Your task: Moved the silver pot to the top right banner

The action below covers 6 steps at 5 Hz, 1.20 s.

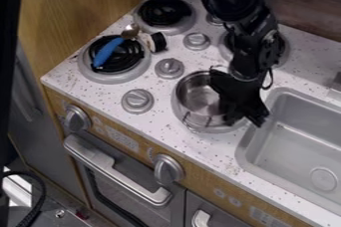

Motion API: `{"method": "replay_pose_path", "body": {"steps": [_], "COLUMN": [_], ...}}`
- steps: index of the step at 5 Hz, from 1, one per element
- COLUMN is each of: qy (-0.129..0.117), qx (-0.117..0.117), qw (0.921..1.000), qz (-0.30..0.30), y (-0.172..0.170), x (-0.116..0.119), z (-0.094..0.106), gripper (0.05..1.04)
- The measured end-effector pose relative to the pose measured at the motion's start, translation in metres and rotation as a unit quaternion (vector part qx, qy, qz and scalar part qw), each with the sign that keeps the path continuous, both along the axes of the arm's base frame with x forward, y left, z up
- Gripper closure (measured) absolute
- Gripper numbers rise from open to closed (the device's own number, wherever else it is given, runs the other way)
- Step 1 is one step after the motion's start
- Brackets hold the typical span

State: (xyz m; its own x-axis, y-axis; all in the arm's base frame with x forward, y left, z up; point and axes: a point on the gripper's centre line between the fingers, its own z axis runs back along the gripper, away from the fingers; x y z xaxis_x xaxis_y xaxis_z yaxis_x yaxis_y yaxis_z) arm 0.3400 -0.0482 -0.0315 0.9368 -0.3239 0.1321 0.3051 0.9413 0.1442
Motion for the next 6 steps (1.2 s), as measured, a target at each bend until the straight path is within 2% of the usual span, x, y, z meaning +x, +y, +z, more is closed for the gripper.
{"method": "replay_pose_path", "body": {"steps": [1, 2, 3, 4, 6], "qy": [-0.033, -0.083, -0.093, -0.105, -0.109], "qx": [0.016, 0.033, 0.041, 0.037, 0.041], "qw": [0.9955, 0.9869, 0.9815, 0.9790, 0.9790], "qz": [-0.087, -0.135, -0.162, -0.171, -0.167], "y": [-0.006, -0.014, -0.024, -0.032, -0.030], "x": [0.016, 0.053, 0.078, 0.110, 0.151], "z": [0.007, 0.030, 0.029, 0.022, 0.007], "gripper": [1.014, 1.017, 1.017, 1.017, 1.017]}}
